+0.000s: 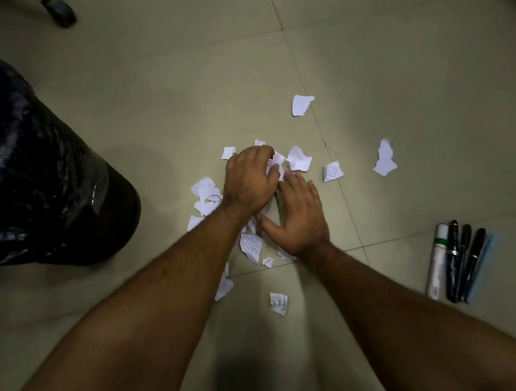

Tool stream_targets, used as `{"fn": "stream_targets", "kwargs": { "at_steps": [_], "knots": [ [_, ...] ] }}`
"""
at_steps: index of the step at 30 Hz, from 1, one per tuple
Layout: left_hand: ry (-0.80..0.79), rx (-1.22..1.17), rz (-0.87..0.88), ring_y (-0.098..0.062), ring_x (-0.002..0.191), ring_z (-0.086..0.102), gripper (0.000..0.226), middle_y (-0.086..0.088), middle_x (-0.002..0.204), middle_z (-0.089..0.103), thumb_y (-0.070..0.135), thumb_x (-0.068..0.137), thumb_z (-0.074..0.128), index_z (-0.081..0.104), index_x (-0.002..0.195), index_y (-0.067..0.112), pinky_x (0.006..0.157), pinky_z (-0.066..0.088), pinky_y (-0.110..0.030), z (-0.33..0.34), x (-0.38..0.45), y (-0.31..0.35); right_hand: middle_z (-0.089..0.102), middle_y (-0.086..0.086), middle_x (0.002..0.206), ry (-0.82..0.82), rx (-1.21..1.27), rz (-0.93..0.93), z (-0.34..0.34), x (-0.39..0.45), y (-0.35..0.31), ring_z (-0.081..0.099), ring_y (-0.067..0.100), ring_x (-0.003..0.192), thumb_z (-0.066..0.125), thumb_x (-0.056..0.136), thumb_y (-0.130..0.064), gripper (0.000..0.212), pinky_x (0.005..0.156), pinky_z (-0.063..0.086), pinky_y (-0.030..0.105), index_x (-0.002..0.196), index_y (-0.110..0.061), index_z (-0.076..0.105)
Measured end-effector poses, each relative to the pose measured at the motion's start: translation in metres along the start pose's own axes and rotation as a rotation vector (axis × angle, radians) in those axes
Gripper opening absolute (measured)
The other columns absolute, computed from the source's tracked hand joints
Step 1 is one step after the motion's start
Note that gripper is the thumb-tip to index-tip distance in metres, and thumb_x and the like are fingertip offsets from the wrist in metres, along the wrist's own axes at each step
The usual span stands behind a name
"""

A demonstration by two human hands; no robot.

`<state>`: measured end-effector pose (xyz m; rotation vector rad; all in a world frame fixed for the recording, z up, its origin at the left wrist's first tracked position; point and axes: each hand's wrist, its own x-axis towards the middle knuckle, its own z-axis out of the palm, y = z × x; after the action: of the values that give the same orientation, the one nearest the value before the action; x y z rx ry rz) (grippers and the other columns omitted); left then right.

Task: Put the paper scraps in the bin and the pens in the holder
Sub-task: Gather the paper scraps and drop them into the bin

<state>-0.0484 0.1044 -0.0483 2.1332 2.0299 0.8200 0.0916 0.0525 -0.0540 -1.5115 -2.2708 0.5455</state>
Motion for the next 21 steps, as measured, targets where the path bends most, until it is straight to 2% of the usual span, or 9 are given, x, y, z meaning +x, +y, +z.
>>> {"fn": "stream_targets", "kwargs": {
  "at_steps": [2,5,9,14,16,18,20,21],
  "knots": [
    [0.008,0.05,-0.033,-0.029,0.086,0.06,0.02,-0.004,0.086,0.063,0.033,0.084,0.056,0.058,0.088,0.013,0.084,0.043,-0.042,-0.006,0.0,0.01,0.046,0.013,0.149,0.078,0.023,0.023,-0.003,-0.011,0.016,0.036,0.03,0.143,0.055,0.085,-0.053,0.067,0.116,0.027,0.049,0.137,-0.011,0.052],
    [0.044,0.011,0.009,-0.028,0.083,0.058,0.015,-0.004,0.087,0.06,0.026,0.081,0.059,0.058,0.086,0.012,0.078,0.043,-0.038,-0.002,-0.002,0.032,0.047,0.016,0.147,0.2,-0.193,0.202,-0.015,-0.026,0.05,0.039,0.033,0.14,0.046,0.09,-0.051,0.061,0.117,0.026,0.048,0.134,-0.009,0.055],
    [0.036,-0.044,0.068,-0.028,0.086,0.06,0.018,-0.006,0.091,0.064,0.014,0.075,0.058,0.061,0.092,0.009,0.076,0.046,-0.037,0.012,0.013,0.054,0.035,0.015,0.156,0.122,-0.303,0.221,-0.018,-0.024,0.058,0.026,0.032,0.147,0.041,0.093,-0.055,0.067,0.12,0.018,0.048,0.144,-0.013,0.044],
    [0.014,-0.02,0.021,-0.033,0.09,0.062,0.035,-0.01,0.097,0.066,0.012,0.07,0.059,0.064,0.104,0.007,0.08,0.05,-0.039,0.038,0.054,0.067,0.032,0.014,0.157,0.105,-0.294,0.228,-0.02,-0.025,0.055,0.023,0.031,0.148,0.041,0.091,-0.056,0.066,0.12,0.016,0.048,0.145,-0.016,0.044],
    [-0.044,0.069,-0.011,-0.034,0.106,0.06,0.046,-0.014,0.114,0.063,0.023,0.076,0.057,0.06,0.119,0.006,0.09,0.047,-0.042,0.052,0.077,0.068,0.032,0.013,0.158,0.1,-0.282,0.231,-0.022,-0.022,0.057,0.023,0.031,0.148,0.041,0.091,-0.056,0.066,0.12,0.017,0.048,0.144,-0.016,0.045],
    [-0.226,0.142,-0.109,-0.034,0.131,0.044,0.062,-0.017,0.142,0.048,0.039,0.086,0.053,0.046,0.139,0.009,0.105,0.036,-0.044,0.062,0.094,0.069,0.031,0.012,0.158,0.089,-0.275,0.233,-0.022,-0.021,0.057,0.022,0.03,0.149,0.039,0.092,-0.057,0.066,0.12,0.017,0.048,0.144,-0.016,0.044],
    [-0.339,0.146,-0.204,-0.034,0.141,0.032,0.07,-0.017,0.153,0.035,0.051,0.09,0.049,0.035,0.147,0.011,0.113,0.029,-0.046,0.07,0.107,0.068,0.031,0.012,0.159,0.084,-0.271,0.245,-0.024,-0.021,0.057,0.021,0.029,0.149,0.038,0.092,-0.058,0.067,0.12,0.017,0.048,0.144,-0.017,0.044],
    [-0.356,0.142,-0.227,-0.034,0.141,0.031,0.071,-0.017,0.153,0.034,0.054,0.091,0.047,0.035,0.147,0.012,0.114,0.027,-0.046,0.073,0.11,0.066,0.031,0.011,0.159,0.084,-0.267,0.245,-0.025,-0.021,0.057,0.021,0.029,0.149,0.038,0.092,-0.058,0.066,0.12,0.017,0.048,0.143,-0.017,0.044]
  ]
}}
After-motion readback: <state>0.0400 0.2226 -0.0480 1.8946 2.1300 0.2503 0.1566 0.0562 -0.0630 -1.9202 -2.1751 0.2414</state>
